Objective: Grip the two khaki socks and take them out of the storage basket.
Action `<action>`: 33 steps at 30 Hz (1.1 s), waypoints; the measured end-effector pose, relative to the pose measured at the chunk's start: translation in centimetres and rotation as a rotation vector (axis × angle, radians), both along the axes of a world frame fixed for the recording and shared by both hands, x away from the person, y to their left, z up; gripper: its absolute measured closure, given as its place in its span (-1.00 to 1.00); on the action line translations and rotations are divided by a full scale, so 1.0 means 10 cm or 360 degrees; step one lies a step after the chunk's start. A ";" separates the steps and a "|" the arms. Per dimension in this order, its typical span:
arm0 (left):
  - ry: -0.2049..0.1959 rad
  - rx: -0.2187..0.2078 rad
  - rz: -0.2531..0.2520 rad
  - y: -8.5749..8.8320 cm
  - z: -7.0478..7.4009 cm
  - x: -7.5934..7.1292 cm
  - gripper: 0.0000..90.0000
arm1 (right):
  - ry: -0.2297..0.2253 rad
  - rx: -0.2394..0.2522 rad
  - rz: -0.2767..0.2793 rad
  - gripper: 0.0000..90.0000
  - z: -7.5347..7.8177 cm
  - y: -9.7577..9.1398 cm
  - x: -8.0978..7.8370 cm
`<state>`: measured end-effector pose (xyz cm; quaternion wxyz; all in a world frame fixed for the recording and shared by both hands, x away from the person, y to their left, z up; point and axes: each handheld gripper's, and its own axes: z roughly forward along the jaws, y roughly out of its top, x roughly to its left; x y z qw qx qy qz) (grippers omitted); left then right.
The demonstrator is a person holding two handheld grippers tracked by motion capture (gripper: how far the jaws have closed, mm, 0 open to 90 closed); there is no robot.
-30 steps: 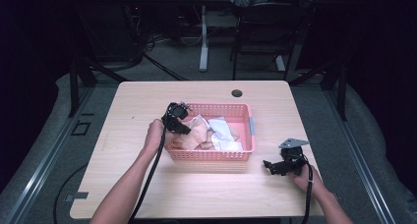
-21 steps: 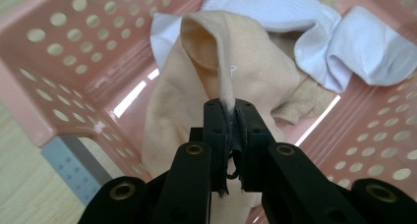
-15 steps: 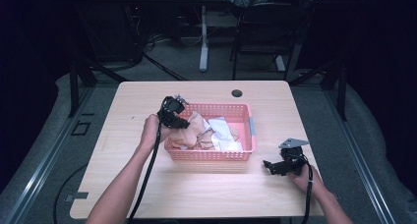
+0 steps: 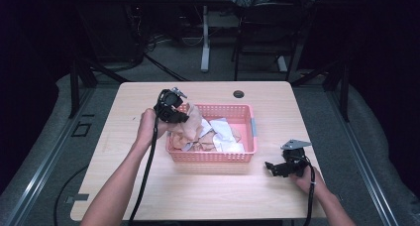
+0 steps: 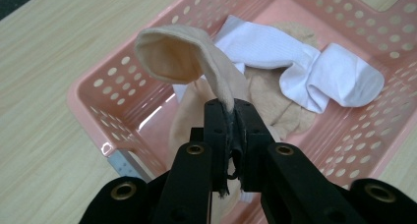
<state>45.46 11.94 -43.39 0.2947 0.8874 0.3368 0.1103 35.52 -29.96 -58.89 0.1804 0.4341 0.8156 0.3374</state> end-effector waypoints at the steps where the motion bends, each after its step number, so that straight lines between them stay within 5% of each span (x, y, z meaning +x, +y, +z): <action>1: -0.0001 0.0002 -0.0005 0.01 0.02 0.00 0.89 | 0.0000 0.0001 0.0001 -1.00 0.00 0.00 0.00; 17: -0.0080 -0.0033 0.0001 0.07 0.34 -0.02 0.89 | 0.0001 0.0006 0.0003 -1.00 0.00 0.00 0.00; 33: -0.0148 -0.0038 0.0095 0.37 0.55 -0.05 0.89 | 0.0000 0.0006 0.0002 -1.00 0.00 0.00 0.00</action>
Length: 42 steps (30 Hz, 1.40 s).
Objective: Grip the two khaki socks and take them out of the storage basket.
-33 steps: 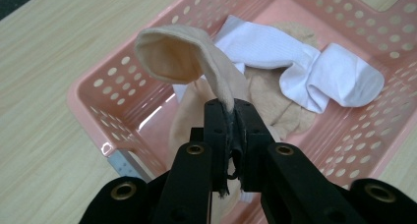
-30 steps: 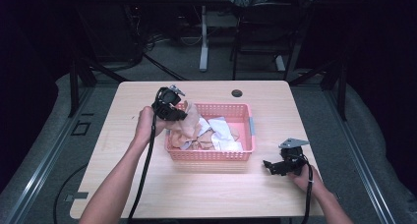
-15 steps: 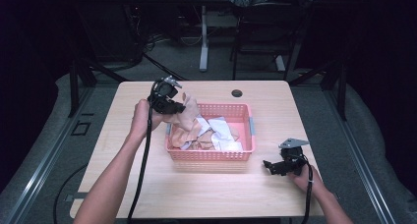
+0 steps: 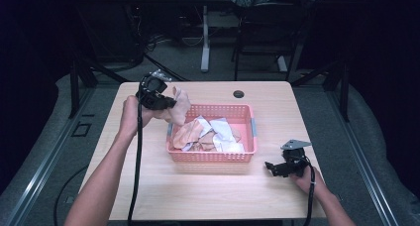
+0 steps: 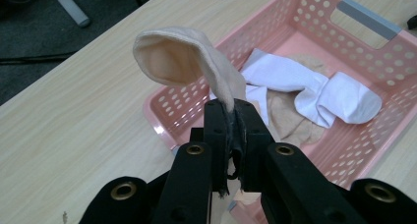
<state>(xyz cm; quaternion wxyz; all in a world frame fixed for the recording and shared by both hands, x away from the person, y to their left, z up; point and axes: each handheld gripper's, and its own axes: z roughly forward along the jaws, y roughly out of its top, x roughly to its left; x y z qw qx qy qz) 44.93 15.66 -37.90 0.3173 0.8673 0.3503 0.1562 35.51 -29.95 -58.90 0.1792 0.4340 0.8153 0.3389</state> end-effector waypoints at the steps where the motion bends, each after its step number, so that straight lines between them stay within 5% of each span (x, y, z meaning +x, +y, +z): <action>1: 0.0000 -0.0001 0.0006 0.02 0.01 0.00 0.89 | 0.0000 0.0000 0.0000 -1.00 0.00 0.00 0.00; 24: 0.0006 0.0014 0.0184 0.52 -0.01 -0.02 0.89 | 0.0000 0.0000 0.0000 -1.00 0.00 0.00 0.00; 42: 0.0055 0.0017 0.0327 0.94 -0.24 -0.03 0.89 | 0.0001 0.0000 0.0000 -1.00 0.00 0.00 0.00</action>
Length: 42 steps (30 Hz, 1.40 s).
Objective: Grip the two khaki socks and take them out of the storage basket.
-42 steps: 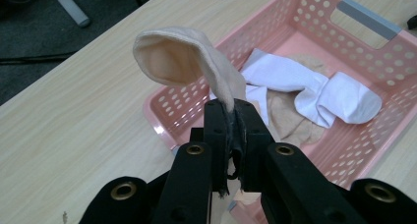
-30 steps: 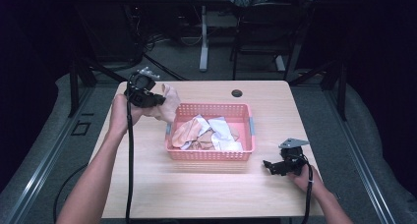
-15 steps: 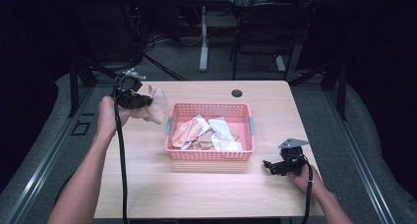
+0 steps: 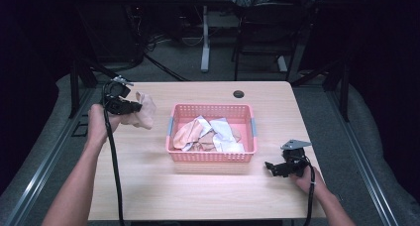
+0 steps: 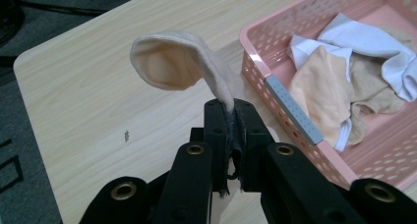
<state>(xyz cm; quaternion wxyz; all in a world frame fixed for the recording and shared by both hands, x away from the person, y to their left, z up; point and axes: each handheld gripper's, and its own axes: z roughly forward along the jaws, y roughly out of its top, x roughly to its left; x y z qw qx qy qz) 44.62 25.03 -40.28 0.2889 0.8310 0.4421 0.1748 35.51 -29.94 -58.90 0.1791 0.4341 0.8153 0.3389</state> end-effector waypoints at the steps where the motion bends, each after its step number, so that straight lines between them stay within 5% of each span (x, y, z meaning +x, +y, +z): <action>1: 0.0005 0.0000 0.0003 0.01 -0.01 0.00 0.89 | 0.0000 0.0000 0.0000 -1.00 0.00 0.00 0.00; 42: 0.0271 -0.0036 0.0204 0.37 -0.79 0.17 0.89 | 0.0000 0.0000 0.0000 -1.00 0.00 0.00 0.00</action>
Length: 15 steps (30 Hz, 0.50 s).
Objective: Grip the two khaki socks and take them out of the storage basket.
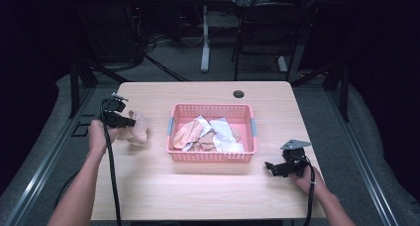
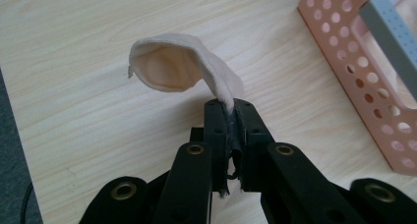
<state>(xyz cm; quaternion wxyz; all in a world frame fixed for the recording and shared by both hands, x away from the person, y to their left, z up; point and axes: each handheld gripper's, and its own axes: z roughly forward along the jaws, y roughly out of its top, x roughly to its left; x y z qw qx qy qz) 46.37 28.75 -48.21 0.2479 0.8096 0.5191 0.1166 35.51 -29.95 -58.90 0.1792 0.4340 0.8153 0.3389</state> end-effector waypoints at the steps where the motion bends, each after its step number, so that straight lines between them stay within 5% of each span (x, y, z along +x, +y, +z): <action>1: 0.0010 -0.0003 0.0005 0.01 -0.02 0.00 0.89 | 0.0000 0.0000 -0.0001 -1.00 0.00 0.00 0.00; 15: 0.0153 -0.0064 0.0100 0.13 -0.34 0.09 0.76 | 0.0000 0.0000 0.0000 -1.00 0.00 0.00 0.00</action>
